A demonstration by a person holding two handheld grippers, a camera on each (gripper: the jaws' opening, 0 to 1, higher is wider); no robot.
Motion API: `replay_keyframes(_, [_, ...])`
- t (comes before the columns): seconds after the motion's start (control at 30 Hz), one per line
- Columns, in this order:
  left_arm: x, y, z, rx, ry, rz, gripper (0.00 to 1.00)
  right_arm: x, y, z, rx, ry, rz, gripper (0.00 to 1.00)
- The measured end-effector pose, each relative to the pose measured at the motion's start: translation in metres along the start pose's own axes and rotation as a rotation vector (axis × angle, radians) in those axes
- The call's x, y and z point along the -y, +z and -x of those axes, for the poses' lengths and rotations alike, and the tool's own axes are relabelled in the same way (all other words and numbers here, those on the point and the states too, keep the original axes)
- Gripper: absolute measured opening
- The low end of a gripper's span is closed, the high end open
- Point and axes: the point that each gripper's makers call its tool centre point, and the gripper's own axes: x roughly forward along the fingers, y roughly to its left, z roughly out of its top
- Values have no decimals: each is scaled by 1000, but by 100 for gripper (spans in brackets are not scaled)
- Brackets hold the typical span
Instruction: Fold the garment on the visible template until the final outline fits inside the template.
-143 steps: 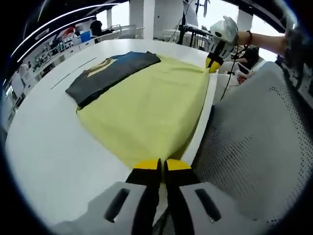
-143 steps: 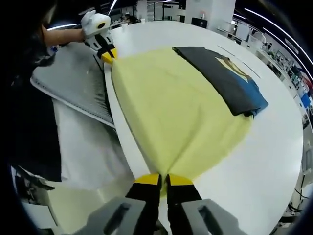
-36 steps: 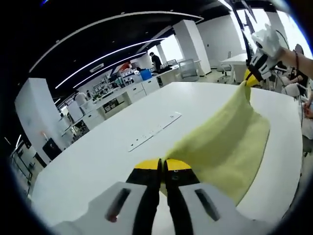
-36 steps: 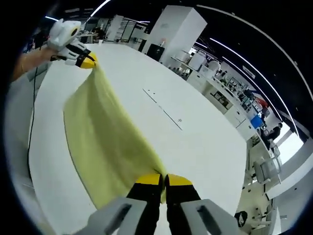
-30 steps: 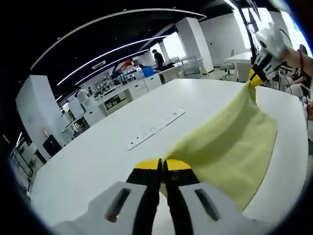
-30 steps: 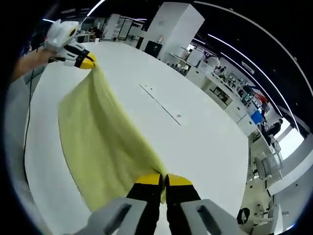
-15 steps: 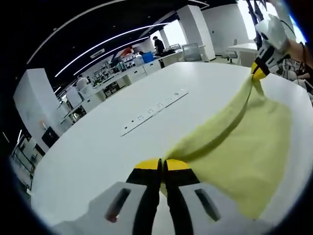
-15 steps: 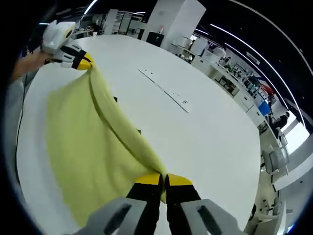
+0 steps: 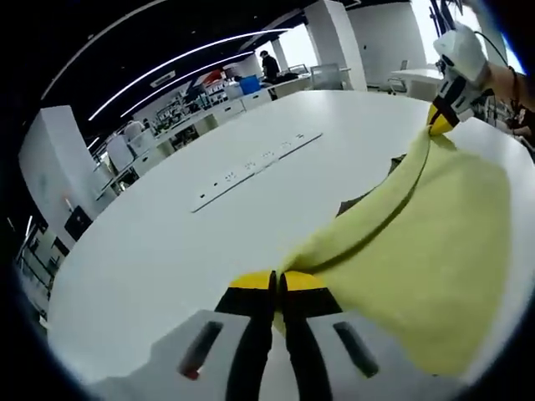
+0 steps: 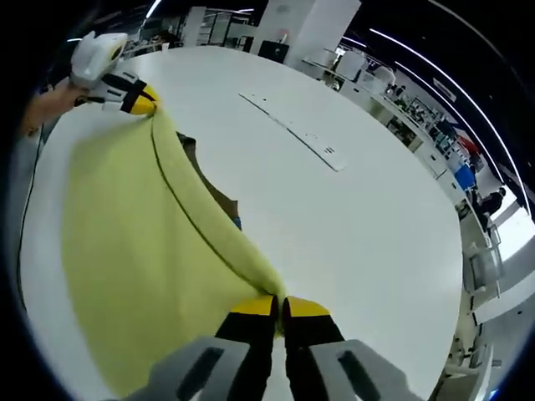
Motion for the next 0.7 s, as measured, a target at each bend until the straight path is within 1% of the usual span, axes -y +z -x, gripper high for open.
replay_keyframes(0.07, [-1, -4, -4, -5, -8, 24, 1, 0, -3, -2, -7, 3, -20, 1])
replay_keyframes(0.1, [-2, -5, -6, -6, -5, 31, 2, 0, -5, -3, -7, 9, -33, 2])
replay_keyframes(0.13, [-4, -5, -6, -7, -1, 31, 5, -1, -6, -4, -8, 17, -52, 4])
replay_keyframes(0.17, [-5, -3, -5, 8, -4, 18, 7, 1, -7, -5, -1, 23, -74, 5])
replay_keyframes(0.23, [-7, -3, -3, 8, 0, 20, 11, 1, -6, -4, 16, 31, -87, 10])
replay_keyframes(0.27, [-5, -3, -1, 16, -15, 8, 14, 1, -6, -2, 21, 31, -94, 12])
replay_keyframes(0.33, [-5, -4, 3, 23, -32, 7, 21, 1, -6, 0, 19, 27, -96, 16])
replay_keyframes(0.4, [-1, -5, 7, 32, -66, 13, 26, -3, -6, 4, 14, 30, -80, 21])
replay_keyframes(0.43, [-1, -6, 8, 32, -68, 13, 27, -4, -6, 5, 13, 30, -74, 22])
replay_keyframes(0.5, [2, -7, 11, 38, -94, -1, 30, -6, -3, 6, 19, 25, -52, 22])
replay_keyframes(0.6, [4, -9, 12, 31, -107, -27, 33, -6, -2, 5, 29, 20, -39, 22])
replay_keyframes(0.7, [5, -13, 9, 9, -100, -101, 35, -3, -2, 1, 30, 6, -50, 22])
